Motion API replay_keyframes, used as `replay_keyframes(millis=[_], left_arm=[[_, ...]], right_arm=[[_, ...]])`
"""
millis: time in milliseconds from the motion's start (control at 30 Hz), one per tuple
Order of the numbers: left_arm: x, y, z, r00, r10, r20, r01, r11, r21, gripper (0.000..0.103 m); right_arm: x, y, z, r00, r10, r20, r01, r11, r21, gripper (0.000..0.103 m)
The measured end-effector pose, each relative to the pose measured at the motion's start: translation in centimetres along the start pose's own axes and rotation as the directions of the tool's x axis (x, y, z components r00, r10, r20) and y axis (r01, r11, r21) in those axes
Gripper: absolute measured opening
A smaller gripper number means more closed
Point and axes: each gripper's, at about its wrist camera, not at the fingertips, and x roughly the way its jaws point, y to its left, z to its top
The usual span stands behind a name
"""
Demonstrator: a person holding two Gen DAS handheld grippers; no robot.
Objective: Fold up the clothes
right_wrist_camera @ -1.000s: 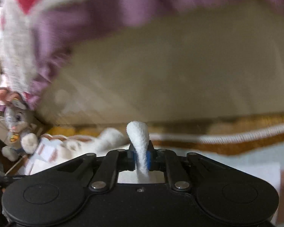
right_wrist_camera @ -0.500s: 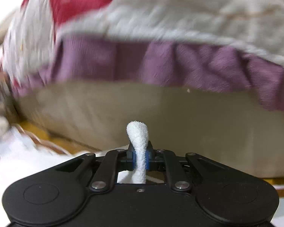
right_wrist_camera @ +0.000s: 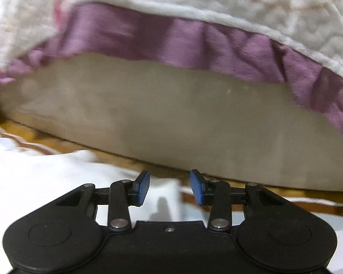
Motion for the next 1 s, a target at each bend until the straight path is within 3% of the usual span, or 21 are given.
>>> replay_keyframes(millis=[100, 200, 300, 400, 500, 567, 633, 767, 933, 1000], left_arm=[[-2.7, -2.1, 0.2, 0.993, 0.048, 0.108, -0.059, 0.992, 0.110, 0.012], [-5.2, -2.8, -0.5, 0.976, 0.069, 0.206, -0.096, 0.988, 0.121, 0.012], [-3.3, -2.6, -1.6, 0.970, 0.143, 0.199, -0.169, 0.978, 0.125, 0.013], [-0.9, -1.1, -2.3, 0.965, 0.221, 0.140, -0.230, 0.971, 0.056, 0.019], [-4.3, -0.3, -2.7, 0.968, 0.191, 0.163, -0.187, 0.982, -0.042, 0.023], [-7.1, 0.1, -3.8, 0.975, 0.154, 0.159, -0.143, 0.987, -0.078, 0.038], [-9.8, 0.5, -5.8, 0.985, 0.096, 0.140, -0.078, 0.988, -0.134, 0.047], [-15.2, 1.3, -9.8, 0.994, -0.023, 0.111, 0.051, 0.968, -0.247, 0.053], [-16.7, 2.2, -16.1, 0.985, -0.073, 0.157, 0.125, 0.927, -0.354, 0.062], [-15.5, 2.2, -16.3, 0.991, -0.071, 0.111, 0.104, 0.937, -0.332, 0.062]], right_arm=[[-1.1, 2.5, -0.4, 0.991, 0.134, -0.011, -0.134, 0.988, -0.070, 0.045], [-1.4, 4.8, -0.5, 0.969, 0.246, -0.032, -0.248, 0.963, -0.107, 0.045], [-0.6, 7.1, -1.3, 0.943, 0.319, -0.093, -0.330, 0.934, -0.139, 0.047], [2.4, 8.6, -3.9, 0.936, 0.263, -0.233, -0.313, 0.926, -0.213, 0.052], [3.1, 9.7, -4.9, 0.950, 0.216, -0.224, -0.276, 0.918, -0.285, 0.054], [2.5, 10.1, -4.6, 0.957, 0.196, -0.214, -0.251, 0.930, -0.270, 0.054], [1.4, 10.4, -4.5, 0.964, 0.192, -0.184, -0.234, 0.941, -0.245, 0.054], [-2.3, 11.2, -5.6, 0.969, 0.217, -0.118, -0.238, 0.950, -0.203, 0.054], [-5.6, 11.6, -9.3, 0.961, 0.244, -0.129, -0.267, 0.942, -0.205, 0.054], [-6.6, 12.2, -10.4, 0.964, 0.231, -0.132, -0.257, 0.937, -0.236, 0.055]])
